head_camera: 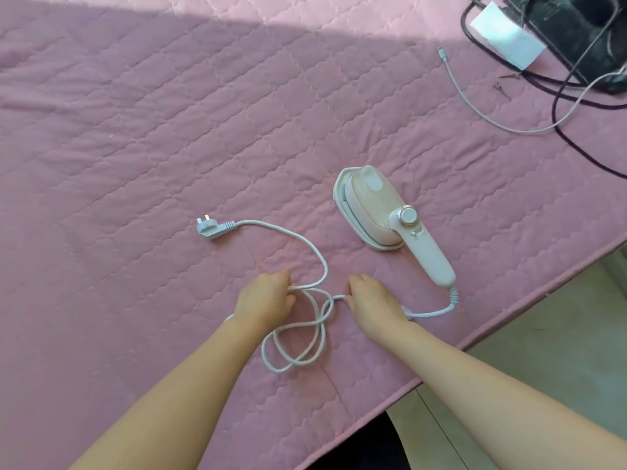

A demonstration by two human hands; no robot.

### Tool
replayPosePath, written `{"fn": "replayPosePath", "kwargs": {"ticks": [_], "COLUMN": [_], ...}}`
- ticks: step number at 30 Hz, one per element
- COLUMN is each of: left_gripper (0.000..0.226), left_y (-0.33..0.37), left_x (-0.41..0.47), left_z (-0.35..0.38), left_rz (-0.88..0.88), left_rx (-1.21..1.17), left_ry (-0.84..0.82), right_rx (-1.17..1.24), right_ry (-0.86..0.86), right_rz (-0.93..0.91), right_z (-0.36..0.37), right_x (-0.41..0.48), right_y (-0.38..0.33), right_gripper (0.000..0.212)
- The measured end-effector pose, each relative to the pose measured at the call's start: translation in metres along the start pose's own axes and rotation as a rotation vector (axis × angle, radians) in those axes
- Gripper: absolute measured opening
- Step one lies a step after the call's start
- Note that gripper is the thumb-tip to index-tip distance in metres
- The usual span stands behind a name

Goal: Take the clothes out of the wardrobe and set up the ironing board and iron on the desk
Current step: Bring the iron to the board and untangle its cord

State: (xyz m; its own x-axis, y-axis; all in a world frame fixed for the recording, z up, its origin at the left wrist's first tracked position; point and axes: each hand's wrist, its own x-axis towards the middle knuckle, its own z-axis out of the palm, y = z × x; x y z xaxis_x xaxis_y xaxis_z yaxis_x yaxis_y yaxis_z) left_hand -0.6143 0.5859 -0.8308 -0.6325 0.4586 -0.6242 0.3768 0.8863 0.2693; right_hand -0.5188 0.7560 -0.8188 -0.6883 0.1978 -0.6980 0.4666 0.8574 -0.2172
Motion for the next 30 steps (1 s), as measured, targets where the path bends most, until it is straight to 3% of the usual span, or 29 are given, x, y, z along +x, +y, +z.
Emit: {"fn": "replayPosePath", "kwargs": {"ticks": [5, 7, 10, 12, 15, 19, 22, 25, 27, 30], "left_gripper": [0.014, 0.013, 0.005, 0.026, 0.062, 0.075, 0.072, 0.048, 0.034, 0.043], "left_y": [-0.002, -0.004, -0.008, -0.007, -0.006, -0.004, -0.002, -0.002, -0.002, -0.002], "left_x": [-0.011, -0.011, -0.01, -0.005, 0.013, 0.047, 0.066, 0.079, 0.084, 0.089], "left_z": [-0.008, -0.01, -0.015, -0.021, -0.031, -0.046, -0.052, -0.055, -0.056, -0.059], "left_rz": [-0.192, -0.225, -0.193, -0.103, 0.012, 0.089, 0.131, 0.108, 0.087, 0.03], "left_rx": [-0.682, -0.8, -0.649, -0.487, -0.305, -0.14, -0.059, 0.04, 0.085, 0.071], "left_ry": [-0.09, -0.075, 0.147, 0.242, 0.241, 0.309, 0.345, 0.289, 0.343, 0.425], "right_rx": [0.111, 0.206, 0.33, 0.345, 0.279, 0.196, 0.128, 0.059, 0.033, 0.027], "right_ry": [0.062, 0.082, 0.122, 0.122, 0.101, 0.106, 0.114, 0.117, 0.127, 0.134], "right_rz": [0.085, 0.112, 0.105, 0.09, 0.051, 0.011, -0.002, -0.049, -0.077, -0.104], "right_z": [-0.004, -0.008, -0.016, -0.02, -0.024, -0.028, -0.031, -0.033, -0.035, -0.042], "right_x": [-0.001, -0.001, 0.001, 0.002, 0.005, 0.011, 0.015, 0.015, 0.012, 0.008], "right_y": [-0.004, -0.007, -0.011, -0.012, -0.012, -0.012, -0.011, -0.009, -0.007, -0.006], "right_gripper": [0.016, 0.015, 0.019, 0.026, 0.033, 0.035, 0.035, 0.038, 0.038, 0.035]}}
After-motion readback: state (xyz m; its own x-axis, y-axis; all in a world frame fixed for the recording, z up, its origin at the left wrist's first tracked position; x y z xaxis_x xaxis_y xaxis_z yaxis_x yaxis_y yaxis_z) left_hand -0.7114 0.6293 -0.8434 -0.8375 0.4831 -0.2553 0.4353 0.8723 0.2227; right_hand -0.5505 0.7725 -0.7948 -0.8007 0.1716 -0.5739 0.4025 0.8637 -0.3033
